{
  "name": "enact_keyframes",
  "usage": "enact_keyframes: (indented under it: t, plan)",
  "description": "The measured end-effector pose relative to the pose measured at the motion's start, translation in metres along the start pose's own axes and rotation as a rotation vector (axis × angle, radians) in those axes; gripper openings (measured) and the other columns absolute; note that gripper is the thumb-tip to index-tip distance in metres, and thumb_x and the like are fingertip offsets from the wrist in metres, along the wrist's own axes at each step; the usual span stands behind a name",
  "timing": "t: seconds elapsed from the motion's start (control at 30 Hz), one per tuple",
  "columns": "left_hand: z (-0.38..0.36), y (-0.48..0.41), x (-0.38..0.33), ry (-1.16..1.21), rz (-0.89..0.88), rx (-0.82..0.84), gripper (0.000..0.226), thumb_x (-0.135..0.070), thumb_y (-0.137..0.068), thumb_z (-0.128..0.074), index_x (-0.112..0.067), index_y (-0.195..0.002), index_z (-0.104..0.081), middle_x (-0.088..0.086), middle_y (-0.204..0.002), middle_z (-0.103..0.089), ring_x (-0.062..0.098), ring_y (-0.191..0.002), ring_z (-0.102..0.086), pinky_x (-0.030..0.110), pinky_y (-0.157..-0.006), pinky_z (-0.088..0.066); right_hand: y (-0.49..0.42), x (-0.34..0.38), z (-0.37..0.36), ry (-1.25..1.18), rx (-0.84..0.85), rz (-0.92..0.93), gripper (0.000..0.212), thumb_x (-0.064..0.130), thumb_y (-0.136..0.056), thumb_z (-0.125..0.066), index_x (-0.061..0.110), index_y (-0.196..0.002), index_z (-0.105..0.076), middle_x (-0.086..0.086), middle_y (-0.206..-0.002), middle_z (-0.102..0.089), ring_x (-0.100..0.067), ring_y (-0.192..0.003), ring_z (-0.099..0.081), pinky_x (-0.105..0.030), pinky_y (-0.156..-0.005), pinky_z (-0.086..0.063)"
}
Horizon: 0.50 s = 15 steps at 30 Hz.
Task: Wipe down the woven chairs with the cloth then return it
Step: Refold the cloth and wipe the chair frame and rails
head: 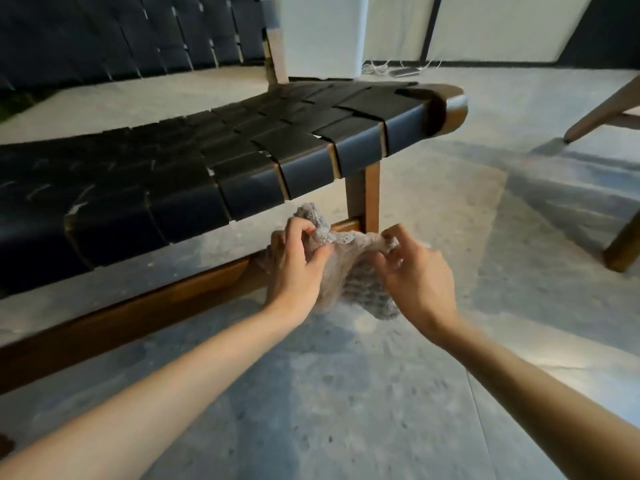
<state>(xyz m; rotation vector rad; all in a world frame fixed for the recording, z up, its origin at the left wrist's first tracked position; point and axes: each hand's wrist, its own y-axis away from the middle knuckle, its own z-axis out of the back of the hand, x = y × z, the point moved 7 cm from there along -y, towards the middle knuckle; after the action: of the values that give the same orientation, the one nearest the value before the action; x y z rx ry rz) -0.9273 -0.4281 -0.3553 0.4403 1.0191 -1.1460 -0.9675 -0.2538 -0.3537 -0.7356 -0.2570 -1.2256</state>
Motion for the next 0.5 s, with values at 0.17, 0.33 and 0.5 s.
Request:
enact_keyframes:
  t: [0.17,0.33,0.5]
  plan:
    - [-0.048,-0.024,-0.009,0.069,0.205,-0.042,0.023,-0.033,-0.094,-0.053,-0.035,-0.103,-0.032,0.004,-0.111,-0.038,0.020,-0.101,-0.047,0.030,-0.077,-0.047,-0.025,-0.039,0.002,-0.345,-0.094,-0.128,0.015,0.017,-0.088,-0.063,0.028,-0.094,-0.054,0.013,-0.082,-0.062,-0.009,-0.079,-0.063,-0.040,-0.075,-0.055]
    - [-0.074,-0.044,-0.012,0.099,0.260,-0.134,0.034,-0.034,-0.089,-0.061,-0.030,-0.111,-0.036,0.008,-0.126,-0.043,0.019,-0.108,-0.045,0.019,-0.073,-0.040,-0.055,-0.049,-0.034,-0.618,0.148,-0.275,0.035,0.023,-0.094,-0.059,0.015,-0.125,-0.046,0.002,-0.115,-0.056,-0.015,-0.108,-0.057,-0.040,-0.097,-0.048]
    - [-0.098,-0.059,-0.021,0.139,0.289,-0.106,0.056,-0.028,-0.090,-0.062,-0.016,-0.139,-0.038,0.007,-0.139,-0.047,0.024,-0.129,-0.044,0.040,-0.105,-0.039,-0.056,-0.040,-0.071,-0.953,0.473,-0.379,0.056,0.021,-0.103,-0.039,0.018,-0.151,-0.010,-0.007,-0.146,-0.042,-0.017,-0.125,-0.050,-0.022,-0.091,-0.047]
